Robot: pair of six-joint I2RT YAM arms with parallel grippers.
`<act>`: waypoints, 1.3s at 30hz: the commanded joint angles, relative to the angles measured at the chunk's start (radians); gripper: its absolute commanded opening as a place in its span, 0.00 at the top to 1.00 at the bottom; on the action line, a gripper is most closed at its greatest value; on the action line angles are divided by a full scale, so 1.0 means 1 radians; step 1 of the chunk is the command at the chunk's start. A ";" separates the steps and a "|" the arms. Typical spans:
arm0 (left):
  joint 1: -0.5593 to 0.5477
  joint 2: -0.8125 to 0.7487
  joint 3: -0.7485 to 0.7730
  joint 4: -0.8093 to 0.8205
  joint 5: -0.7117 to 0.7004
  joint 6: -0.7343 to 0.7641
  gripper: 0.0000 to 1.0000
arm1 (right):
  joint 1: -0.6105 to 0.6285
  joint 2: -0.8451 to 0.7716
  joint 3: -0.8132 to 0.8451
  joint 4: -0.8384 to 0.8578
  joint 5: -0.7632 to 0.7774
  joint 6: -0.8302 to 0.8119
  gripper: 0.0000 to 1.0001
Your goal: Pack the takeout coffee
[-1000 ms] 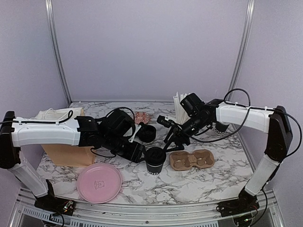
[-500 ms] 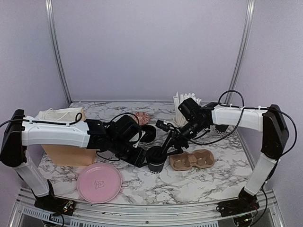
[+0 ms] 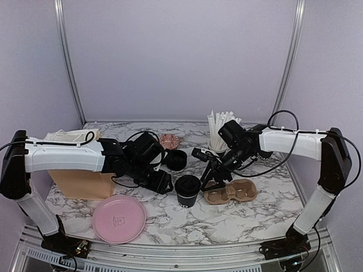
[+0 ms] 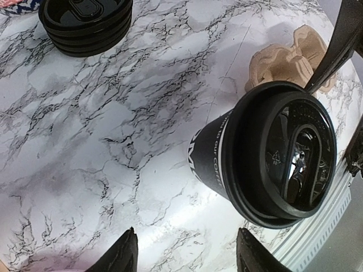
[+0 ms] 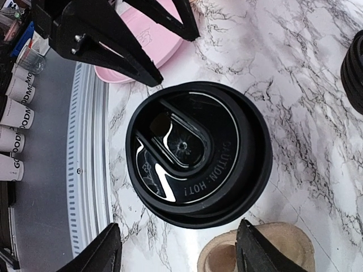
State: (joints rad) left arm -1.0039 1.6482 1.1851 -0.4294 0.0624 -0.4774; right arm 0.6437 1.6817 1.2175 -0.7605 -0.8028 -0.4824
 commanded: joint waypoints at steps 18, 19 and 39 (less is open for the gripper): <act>0.024 -0.043 -0.057 0.220 0.149 -0.314 0.52 | -0.076 0.077 0.076 0.002 0.002 0.143 0.51; 0.024 -0.040 -0.058 0.221 0.150 -0.314 0.52 | -0.076 0.083 0.080 0.001 -0.003 0.145 0.52; 0.024 -0.064 -0.124 0.223 0.134 -0.331 0.59 | -0.081 0.124 0.116 0.003 -0.037 0.161 0.51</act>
State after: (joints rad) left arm -0.9791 1.6001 1.0695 -0.2256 0.2005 -0.8028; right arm 0.5728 1.7901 1.2839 -0.7631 -0.8227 -0.3325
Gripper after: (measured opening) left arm 0.407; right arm 0.490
